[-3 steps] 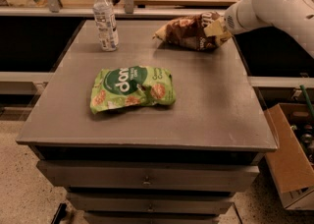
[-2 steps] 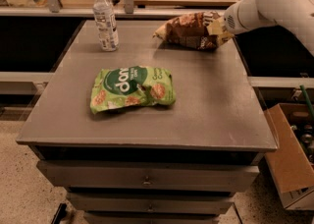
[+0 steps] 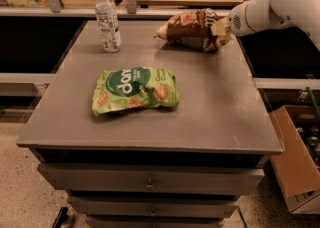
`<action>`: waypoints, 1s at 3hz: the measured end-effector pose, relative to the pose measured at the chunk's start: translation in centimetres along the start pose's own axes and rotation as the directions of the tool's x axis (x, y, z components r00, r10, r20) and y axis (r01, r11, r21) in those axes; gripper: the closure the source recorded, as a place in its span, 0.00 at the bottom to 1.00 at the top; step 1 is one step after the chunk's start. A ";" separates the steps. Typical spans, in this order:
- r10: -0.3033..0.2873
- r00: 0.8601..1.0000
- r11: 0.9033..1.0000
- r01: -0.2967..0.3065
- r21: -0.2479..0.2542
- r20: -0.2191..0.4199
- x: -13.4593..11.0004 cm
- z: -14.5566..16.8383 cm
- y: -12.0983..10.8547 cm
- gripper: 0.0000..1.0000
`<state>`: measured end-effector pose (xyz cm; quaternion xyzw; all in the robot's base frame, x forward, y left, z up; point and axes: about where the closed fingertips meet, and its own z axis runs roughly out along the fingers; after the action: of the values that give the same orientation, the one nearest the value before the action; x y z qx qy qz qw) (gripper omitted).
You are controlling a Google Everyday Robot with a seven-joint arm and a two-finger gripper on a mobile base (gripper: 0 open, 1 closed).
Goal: Move brown chip bag near blue plastic bottle
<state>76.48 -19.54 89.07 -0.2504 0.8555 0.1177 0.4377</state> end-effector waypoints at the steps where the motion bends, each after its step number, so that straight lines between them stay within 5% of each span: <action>1: 0.011 0.999 0.998 -0.009 -0.062 0.036 -0.7 -0.2 1.5 1.00; 3: -0.055 0.995 0.984 0.069 -0.166 0.085 -3.3 0.1 6.5 1.00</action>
Offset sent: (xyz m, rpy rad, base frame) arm -0.0263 0.0709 0.0369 0.1206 -0.0488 0.2101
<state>74.71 -12.97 91.56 -0.3083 0.8159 0.1861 0.4524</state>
